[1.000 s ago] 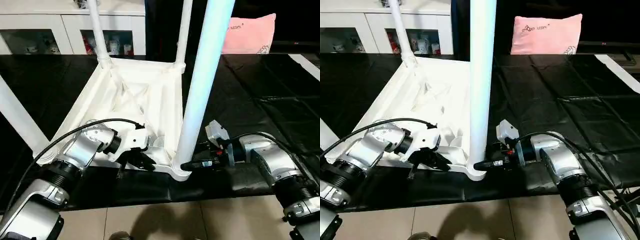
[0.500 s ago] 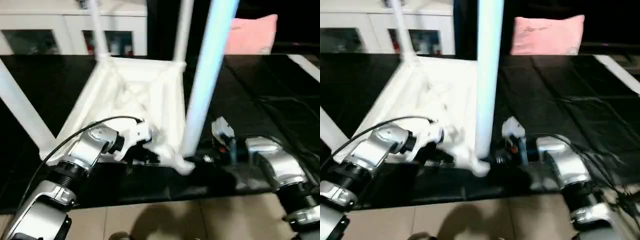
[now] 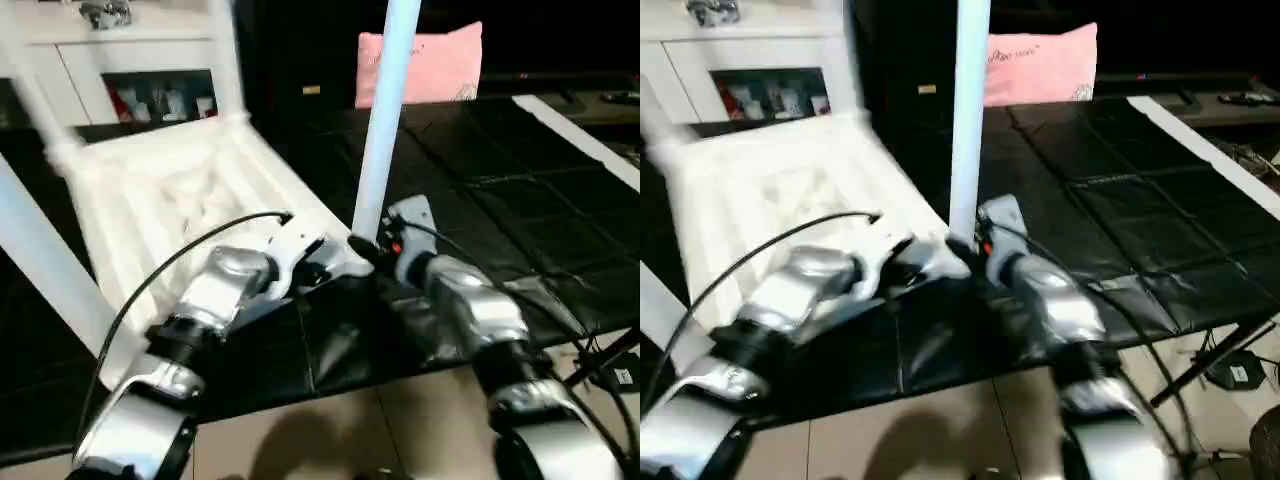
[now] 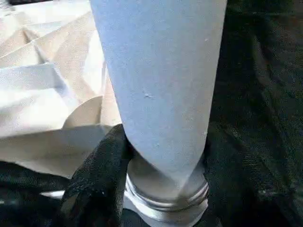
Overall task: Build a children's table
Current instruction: Rotate leg to tighten
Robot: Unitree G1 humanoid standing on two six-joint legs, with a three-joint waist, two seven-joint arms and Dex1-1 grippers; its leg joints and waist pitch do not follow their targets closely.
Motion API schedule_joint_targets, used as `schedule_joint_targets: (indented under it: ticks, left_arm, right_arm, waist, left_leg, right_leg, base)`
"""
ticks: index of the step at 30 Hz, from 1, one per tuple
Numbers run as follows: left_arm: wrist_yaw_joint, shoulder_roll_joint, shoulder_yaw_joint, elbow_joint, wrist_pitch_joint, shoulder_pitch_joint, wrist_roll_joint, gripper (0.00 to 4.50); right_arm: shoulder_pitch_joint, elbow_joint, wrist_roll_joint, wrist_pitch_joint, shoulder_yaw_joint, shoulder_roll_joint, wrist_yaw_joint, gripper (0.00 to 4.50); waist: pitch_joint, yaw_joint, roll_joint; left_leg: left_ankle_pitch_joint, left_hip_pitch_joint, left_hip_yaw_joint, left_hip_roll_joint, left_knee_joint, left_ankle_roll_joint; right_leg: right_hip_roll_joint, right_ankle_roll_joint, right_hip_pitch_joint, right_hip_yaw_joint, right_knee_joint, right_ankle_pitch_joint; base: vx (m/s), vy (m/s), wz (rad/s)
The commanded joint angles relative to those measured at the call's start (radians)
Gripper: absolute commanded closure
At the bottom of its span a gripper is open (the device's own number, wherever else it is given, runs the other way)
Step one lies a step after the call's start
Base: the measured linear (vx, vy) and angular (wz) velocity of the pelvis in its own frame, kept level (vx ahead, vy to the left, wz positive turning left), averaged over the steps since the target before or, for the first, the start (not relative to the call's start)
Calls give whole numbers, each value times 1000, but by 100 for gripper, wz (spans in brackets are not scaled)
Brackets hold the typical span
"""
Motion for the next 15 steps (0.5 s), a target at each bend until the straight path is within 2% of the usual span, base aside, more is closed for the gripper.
schedule_joint_targets:
  ticks: [1, 2, 5, 8, 9, 10, 11, 12, 13, 14, 15]
  left_arm:
    - [46, -34, 9, -12, -41, -55, 10, 450]
    - [38, -24, 9, -13, -51, -51, 16, 450]
    - [14, -4, 0, -10, -78, -43, 22, 450]
    - [-20, 27, -17, 0, -118, -29, 26, 450]
    - [-31, 38, -21, 3, -132, -25, 23, 450]
    - [-64, 59, -29, 7, -160, -15, 16, 450]
    - [-68, 62, -30, 7, -166, -14, 16, 450]
    - [-116, 90, -47, 8, -230, -3, 21, 450]
    - [-144, 103, -54, 6, -240, 4, 22, 450]
    - [-166, 112, -60, 5, -243, 8, 23, 450]
    - [-197, 126, -67, 7, -259, 12, 22, 450]
  right_arm:
    - [25, 22, 26, 17, 61, 89, 87, 211]
    - [41, 3, 25, 9, 53, 78, 97, 211]
    - [70, -28, 22, -3, 48, 51, 115, 170]
    - [112, -77, 31, -28, 39, 0, 157, 148]
    - [125, -96, 40, -37, 36, -18, 175, 137]
    - [148, -144, 83, -20, 16, -53, 232, 127]
    - [151, -150, 85, -19, 16, -57, 239, 121]
    - [176, -208, 107, -19, 18, -105, 318, 107]
    - [189, -235, 114, -19, 22, -130, 357, 107]
    - [198, -254, 120, -17, 24, -150, 388, 95]
    - [207, -275, 128, -13, 23, -178, 427, 81]
  waist:
    - [-64, 11, -3]
    - [-65, 12, -3]
    - [-66, 18, -4]
    - [-65, 24, -1]
    - [-65, 22, -4]
    - [-66, 24, -2]
    - [-67, 24, -3]
    - [-69, 26, 2]
    - [-72, 25, -2]
    - [-73, 30, -2]
    - [-72, 31, -2]
  left_leg:
    - [-247, 1, -4, 12, -70, 24]
    - [-238, -1, -3, 12, -70, 25]
    - [-213, -3, -1, 11, -71, 31]
    - [-209, -6, -2, 10, -72, 37]
    - [-208, -7, -2, 12, -73, 39]
    - [-209, -6, -1, 11, -72, 44]
    - [-205, -6, -2, 12, -72, 46]
    - [-192, -7, -3, 14, -72, 49]
    - [-174, -10, -3, 16, -70, 55]
    - [-159, -8, 0, 17, -68, 65]
    - [-157, -8, 0, 17, -67, 67]
  right_leg:
    - [-72, -150, 44, 42, -95, -369]
    - [-72, -154, 46, 43, -93, -351]
    - [-72, -164, 51, 45, -88, -306]
    - [-72, -151, 56, 44, -90, -313]
    - [-72, -154, 55, 44, -88, -309]
    - [-71, -150, 57, 44, -93, -310]
    - [-72, -154, 57, 46, -90, -299]
    - [-72, -168, 58, 46, -86, -267]
    - [-70, -179, 59, 47, -78, -214]
    - [-70, -190, 57, 47, -77, -181]
    - [-69, -195, 56, 47, -75, -174]
  base:
    - [0, 0, 0]
    - [0, 0, 0]
    - [0, 0, 0]
    - [0, 0, 0]
    - [0, 0, 0]
    - [0, 0, 0]
    - [0, 0, 0]
    - [0, 0, 0]
    - [0, 0, 0]
    - [0, 0, 0]
    - [0, 0, 0]
